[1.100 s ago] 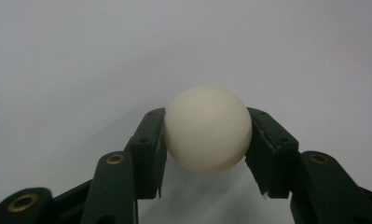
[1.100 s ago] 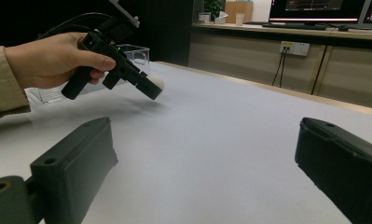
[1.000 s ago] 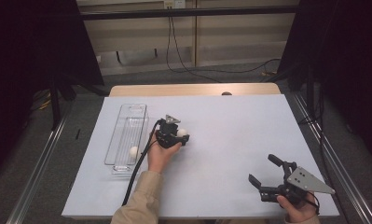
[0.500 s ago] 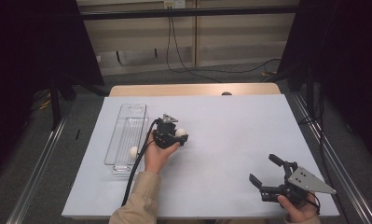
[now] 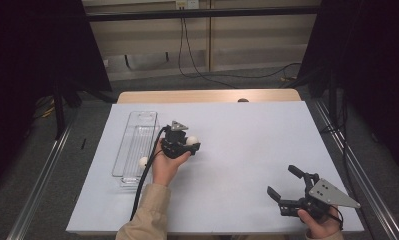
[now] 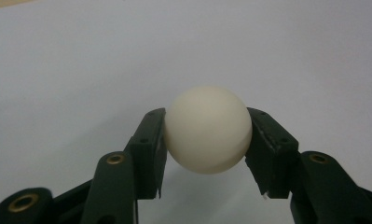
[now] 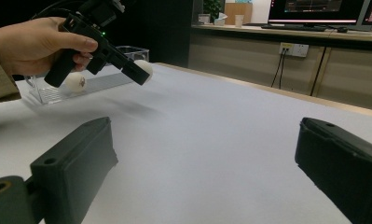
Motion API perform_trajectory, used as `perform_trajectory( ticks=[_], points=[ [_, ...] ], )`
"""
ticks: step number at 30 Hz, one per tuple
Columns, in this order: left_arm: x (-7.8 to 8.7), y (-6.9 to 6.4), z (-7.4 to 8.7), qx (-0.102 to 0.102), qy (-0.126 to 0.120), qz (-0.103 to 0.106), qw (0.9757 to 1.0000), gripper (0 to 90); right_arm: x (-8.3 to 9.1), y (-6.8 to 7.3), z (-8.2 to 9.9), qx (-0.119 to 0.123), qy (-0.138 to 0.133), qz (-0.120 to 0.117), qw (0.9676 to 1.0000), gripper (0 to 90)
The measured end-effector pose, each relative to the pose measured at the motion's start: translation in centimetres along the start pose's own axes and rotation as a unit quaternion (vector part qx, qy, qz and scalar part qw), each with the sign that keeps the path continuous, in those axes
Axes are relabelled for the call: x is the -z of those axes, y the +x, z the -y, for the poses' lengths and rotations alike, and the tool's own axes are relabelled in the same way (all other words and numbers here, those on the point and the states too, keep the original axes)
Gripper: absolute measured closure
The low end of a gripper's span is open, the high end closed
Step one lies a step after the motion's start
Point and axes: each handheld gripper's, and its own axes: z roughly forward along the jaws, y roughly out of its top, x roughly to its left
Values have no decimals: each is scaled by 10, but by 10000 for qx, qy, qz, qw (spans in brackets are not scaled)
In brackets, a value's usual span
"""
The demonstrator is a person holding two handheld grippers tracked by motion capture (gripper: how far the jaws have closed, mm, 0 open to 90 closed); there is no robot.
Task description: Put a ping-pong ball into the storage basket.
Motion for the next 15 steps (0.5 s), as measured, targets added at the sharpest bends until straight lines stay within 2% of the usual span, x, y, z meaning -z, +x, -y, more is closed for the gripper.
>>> perform_trajectory(
  ticks=[3,15],
  points=[
    [2,0,-1,40,-68,-8,10000,510,0,0,0,-2,-2,7,10000,38],
    [11,2,-2,-12,-71,0,10000,510,0,0,0,8,-1,7,10000,37]
  ],
)
